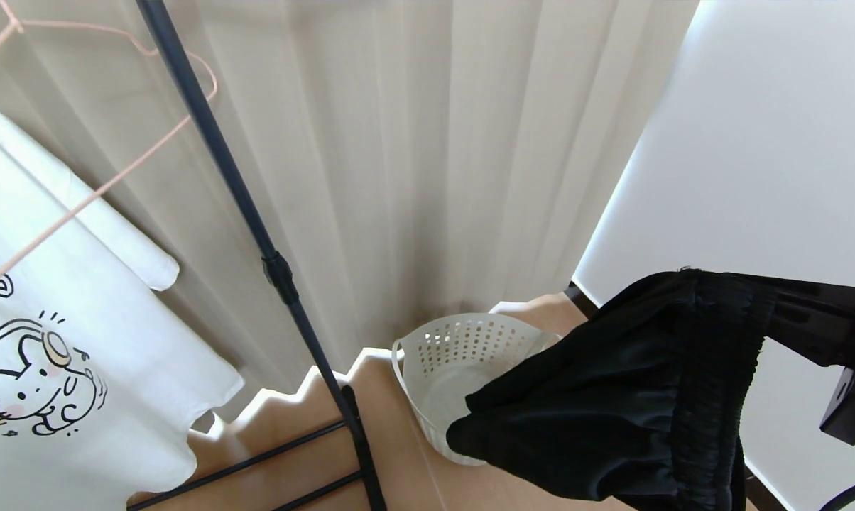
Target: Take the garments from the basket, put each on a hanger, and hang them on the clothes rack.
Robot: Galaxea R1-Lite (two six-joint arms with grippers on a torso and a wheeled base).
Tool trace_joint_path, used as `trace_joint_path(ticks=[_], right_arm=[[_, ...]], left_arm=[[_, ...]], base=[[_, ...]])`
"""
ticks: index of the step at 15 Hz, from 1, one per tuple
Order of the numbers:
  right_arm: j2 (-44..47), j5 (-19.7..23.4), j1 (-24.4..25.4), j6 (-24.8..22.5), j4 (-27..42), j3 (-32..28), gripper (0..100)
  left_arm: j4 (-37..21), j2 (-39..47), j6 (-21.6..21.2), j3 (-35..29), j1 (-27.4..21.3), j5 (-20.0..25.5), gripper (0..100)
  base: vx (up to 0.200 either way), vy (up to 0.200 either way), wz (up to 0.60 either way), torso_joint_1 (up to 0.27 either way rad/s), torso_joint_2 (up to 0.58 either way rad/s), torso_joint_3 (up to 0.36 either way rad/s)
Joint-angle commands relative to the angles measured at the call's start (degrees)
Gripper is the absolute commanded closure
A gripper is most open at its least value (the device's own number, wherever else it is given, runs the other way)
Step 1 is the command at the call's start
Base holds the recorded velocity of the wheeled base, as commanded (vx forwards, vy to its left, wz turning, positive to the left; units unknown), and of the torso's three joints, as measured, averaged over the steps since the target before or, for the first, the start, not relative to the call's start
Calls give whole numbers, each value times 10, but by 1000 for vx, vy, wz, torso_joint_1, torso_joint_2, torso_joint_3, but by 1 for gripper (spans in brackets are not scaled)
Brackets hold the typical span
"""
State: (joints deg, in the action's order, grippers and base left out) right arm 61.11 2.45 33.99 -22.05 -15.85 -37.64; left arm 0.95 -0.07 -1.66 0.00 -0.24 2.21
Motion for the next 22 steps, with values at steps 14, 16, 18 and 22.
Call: trace_joint_path(ticks=[14,16,18,22], right_arm=[[5,0,0,0,-1,0,100],[6,0,0,0,-1,0,100],[5,0,0,-1,-1,1,100],[5,-1,0,-1,-1,1,100]], left_arm=[[1,1,1,0,1,0,0],[0,1,1,0,0,0,0],[0,1,1,0,1,0,0],[0,1,0,0,1,1,0]], base=[[0,0,0,228,-555,-156],[0,0,0,198,-427,-224],[0,0,0,183,-395,-212],[0,0,0,170,-371,-201]])
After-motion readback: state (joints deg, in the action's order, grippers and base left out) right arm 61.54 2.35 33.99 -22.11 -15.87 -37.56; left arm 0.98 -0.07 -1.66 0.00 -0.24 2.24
